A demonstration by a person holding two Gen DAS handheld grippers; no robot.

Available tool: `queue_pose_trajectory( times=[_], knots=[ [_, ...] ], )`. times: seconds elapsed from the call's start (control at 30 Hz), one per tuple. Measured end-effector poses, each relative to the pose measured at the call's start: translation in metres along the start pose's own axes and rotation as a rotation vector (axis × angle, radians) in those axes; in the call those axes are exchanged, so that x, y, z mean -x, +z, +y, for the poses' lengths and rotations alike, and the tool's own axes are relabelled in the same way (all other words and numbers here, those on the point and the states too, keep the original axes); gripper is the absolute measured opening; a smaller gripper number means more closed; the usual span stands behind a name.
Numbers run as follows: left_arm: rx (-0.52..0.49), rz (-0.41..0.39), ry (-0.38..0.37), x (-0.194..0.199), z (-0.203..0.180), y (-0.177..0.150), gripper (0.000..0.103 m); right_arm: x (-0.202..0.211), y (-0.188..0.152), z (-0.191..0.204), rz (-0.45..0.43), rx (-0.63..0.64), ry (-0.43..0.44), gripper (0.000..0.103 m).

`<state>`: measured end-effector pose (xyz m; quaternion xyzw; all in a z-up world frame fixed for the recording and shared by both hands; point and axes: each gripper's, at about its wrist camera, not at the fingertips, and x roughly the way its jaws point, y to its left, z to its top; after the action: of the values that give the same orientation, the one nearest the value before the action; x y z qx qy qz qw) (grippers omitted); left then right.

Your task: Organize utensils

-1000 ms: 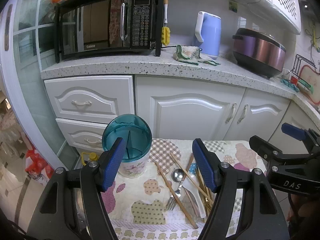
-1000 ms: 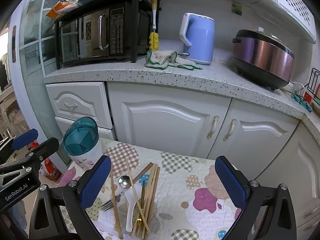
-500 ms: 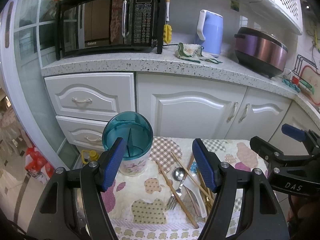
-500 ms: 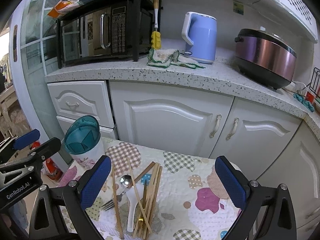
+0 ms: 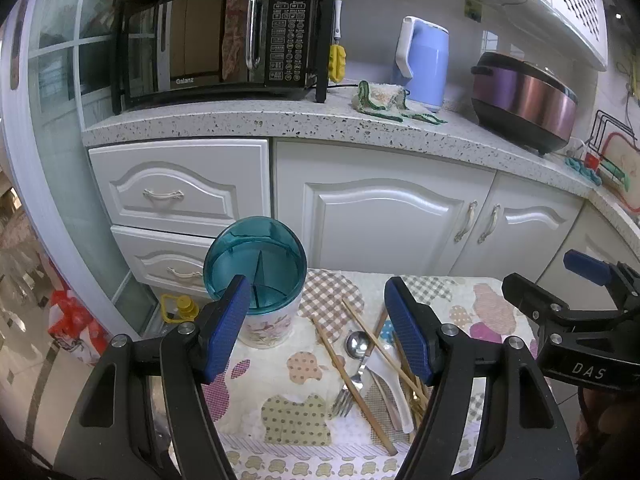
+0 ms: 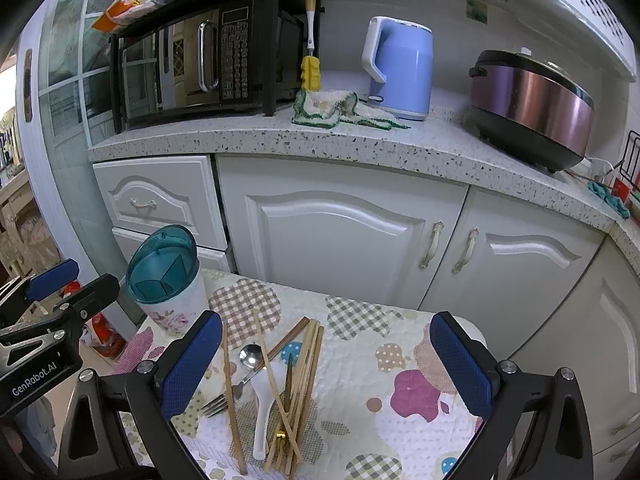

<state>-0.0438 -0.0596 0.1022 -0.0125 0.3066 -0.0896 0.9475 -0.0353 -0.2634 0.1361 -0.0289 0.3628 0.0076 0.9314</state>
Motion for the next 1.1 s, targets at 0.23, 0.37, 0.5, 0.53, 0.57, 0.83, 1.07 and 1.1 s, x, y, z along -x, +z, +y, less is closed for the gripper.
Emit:
queue_pose_trajectory(
  times=[0.23,0.37,0.5,0.53,0.57,0.83,1.07,1.1],
  knots=[
    [0.005,0.004,-0.002,0.0,0.001,0.0,0.07,-0.004,-0.002,-0.001,0.022,-0.01,0.005,0.103],
    [0.018,0.016,-0.009,-0.003,0.002,-0.002,0.07,-0.005,-0.003,-0.001,0.02,-0.006,0.01,0.103],
    [0.024,0.028,-0.013,-0.006,0.002,-0.003,0.07,-0.006,-0.003,0.001,0.027,0.01,0.009,0.103],
    [0.024,0.029,-0.014,-0.006,0.002,-0.003,0.07,-0.007,-0.004,0.002,0.029,0.012,0.011,0.103],
    [0.024,0.029,-0.013,-0.006,0.003,-0.003,0.07,-0.007,-0.004,0.002,0.032,0.015,0.013,0.103],
    [0.025,0.025,-0.006,-0.005,0.003,-0.004,0.07,-0.012,-0.005,0.003,0.064,0.009,0.031,0.103],
    [0.027,0.032,-0.001,-0.007,0.005,-0.005,0.07,-0.014,-0.007,0.003,0.068,-0.003,0.05,0.103],
    [0.03,0.034,-0.002,-0.007,0.006,-0.005,0.07,-0.014,-0.008,0.003,0.068,-0.006,0.048,0.103]
  ],
)
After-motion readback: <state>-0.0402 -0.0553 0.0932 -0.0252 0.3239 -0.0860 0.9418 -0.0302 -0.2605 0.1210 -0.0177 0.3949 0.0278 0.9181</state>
